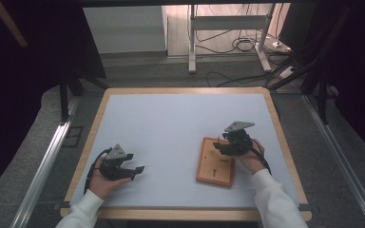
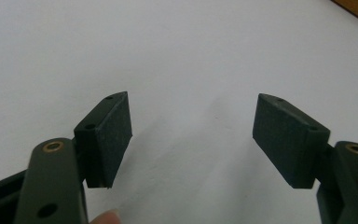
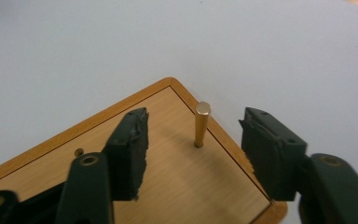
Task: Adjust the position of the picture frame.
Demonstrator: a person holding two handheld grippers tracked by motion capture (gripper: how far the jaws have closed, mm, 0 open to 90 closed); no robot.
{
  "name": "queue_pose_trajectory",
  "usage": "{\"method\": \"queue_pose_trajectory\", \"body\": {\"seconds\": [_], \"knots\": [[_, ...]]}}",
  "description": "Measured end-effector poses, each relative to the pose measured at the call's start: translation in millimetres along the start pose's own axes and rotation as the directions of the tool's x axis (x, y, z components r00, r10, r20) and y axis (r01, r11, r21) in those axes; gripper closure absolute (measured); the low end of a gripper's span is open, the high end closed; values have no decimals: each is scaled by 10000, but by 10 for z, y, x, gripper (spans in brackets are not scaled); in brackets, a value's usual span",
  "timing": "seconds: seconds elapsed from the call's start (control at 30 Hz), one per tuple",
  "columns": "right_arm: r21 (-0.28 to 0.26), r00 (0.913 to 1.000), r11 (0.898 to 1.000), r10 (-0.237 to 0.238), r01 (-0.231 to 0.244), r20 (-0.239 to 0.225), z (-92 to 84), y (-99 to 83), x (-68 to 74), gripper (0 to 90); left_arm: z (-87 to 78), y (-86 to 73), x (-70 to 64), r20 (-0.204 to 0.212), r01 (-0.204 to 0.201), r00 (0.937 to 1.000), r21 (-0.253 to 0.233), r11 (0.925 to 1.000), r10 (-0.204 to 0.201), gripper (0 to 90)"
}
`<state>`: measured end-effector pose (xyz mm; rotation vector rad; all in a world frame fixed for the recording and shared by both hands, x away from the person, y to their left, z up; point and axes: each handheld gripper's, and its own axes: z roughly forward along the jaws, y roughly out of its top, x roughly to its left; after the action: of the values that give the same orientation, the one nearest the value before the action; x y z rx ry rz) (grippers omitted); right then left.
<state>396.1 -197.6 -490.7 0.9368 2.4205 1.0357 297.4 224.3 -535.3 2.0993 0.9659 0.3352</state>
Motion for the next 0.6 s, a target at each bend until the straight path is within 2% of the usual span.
{"method": "queue_pose_trajectory", "body": {"seconds": [0.03,0.07,0.13,0.27,0.3,0.43,0.6], "knots": [[154,9999,9998,-108,110,-130,61,7,-15,487,-2,0,-1,3,9,10000,-15,10000,-9,276],[154,9999,9998,-108,110,-130,61,7,-15,487,-2,0,-1,3,9,10000,-15,10000,-9,277],[179,9995,9998,-73,78,-308,124,-5,-48,560,-1,0,1,18,2,10000,-9,10000,-2,276],[295,9992,9994,-141,152,-383,179,-22,-78,658,0,0,4,33,-7,10000,-3,10000,7,276],[295,9992,9994,-141,152,-383,179,-22,-78,658,0,-1,4,37,-5,10000,-3,10000,5,276],[129,9981,9998,-169,177,-593,208,-38,-106,810,6,-2,-2,46,-6,10000,6,10000,6,276],[82,9969,9999,68,-62,-788,206,-49,-147,841,10,-2,2,72,-13,10000,31,10000,13,277]]}}
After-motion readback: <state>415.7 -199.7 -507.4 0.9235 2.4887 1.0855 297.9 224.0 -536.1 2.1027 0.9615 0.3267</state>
